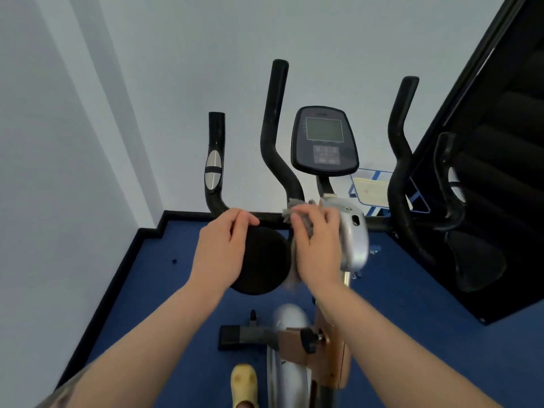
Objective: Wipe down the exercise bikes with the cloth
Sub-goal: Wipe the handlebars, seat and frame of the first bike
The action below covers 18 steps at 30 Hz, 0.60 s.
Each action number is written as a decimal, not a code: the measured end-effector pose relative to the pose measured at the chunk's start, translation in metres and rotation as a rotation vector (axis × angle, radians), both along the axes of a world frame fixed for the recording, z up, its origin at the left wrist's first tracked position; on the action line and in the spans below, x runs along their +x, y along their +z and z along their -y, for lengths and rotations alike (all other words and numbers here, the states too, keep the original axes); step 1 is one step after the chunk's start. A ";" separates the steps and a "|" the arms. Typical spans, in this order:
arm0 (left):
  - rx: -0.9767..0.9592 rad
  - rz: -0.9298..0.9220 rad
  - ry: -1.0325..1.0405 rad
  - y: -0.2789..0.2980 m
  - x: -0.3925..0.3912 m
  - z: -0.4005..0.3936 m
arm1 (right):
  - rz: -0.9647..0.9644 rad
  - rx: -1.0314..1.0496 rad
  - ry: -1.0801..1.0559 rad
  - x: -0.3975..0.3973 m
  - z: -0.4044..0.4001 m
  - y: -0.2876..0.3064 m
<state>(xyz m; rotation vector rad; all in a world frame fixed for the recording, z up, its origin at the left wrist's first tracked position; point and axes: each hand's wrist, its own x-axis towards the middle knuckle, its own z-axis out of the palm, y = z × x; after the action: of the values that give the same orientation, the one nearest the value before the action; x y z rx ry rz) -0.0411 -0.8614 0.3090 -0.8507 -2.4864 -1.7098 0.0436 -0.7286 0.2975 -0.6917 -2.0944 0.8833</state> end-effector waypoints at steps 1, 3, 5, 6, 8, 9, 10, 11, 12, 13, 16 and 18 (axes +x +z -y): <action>-0.003 0.005 0.000 0.000 0.000 0.000 | 0.027 0.007 0.001 -0.005 -0.007 0.008; 0.009 0.015 0.003 0.000 0.000 0.000 | 0.015 -0.020 -0.018 -0.008 -0.006 0.009; 0.023 0.026 0.000 -0.001 0.000 0.001 | -0.042 -0.067 -0.065 0.003 0.014 -0.007; 0.024 0.026 -0.004 -0.001 0.000 0.001 | -0.080 -0.065 -0.070 0.011 0.027 -0.015; 0.017 0.017 -0.004 0.000 0.000 0.001 | -0.081 -0.020 -0.021 0.016 0.030 -0.016; 0.011 0.012 -0.002 0.000 0.000 0.001 | -0.038 0.004 0.002 0.009 0.018 -0.009; 0.009 0.014 0.000 0.000 -0.001 0.000 | 0.015 0.018 0.008 0.000 0.001 0.003; 0.010 0.020 -0.001 0.000 -0.001 0.000 | 0.049 0.008 -0.007 -0.009 -0.014 0.015; 0.015 0.027 -0.003 -0.001 0.000 0.000 | 0.047 -0.028 -0.025 -0.017 -0.026 0.025; 0.022 0.033 -0.003 -0.001 0.000 0.000 | 0.027 -0.076 -0.041 -0.022 -0.031 0.029; 0.027 0.031 -0.006 -0.001 0.001 0.002 | -0.001 -0.023 -0.088 -0.014 -0.006 0.009; 0.023 0.026 -0.007 -0.003 0.000 0.001 | -0.012 0.059 -0.036 0.004 0.011 -0.004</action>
<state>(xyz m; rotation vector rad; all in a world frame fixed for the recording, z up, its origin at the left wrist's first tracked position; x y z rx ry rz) -0.0410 -0.8623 0.3065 -0.8422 -2.4781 -1.7586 0.0478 -0.7392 0.2930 -0.6893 -2.0821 0.8010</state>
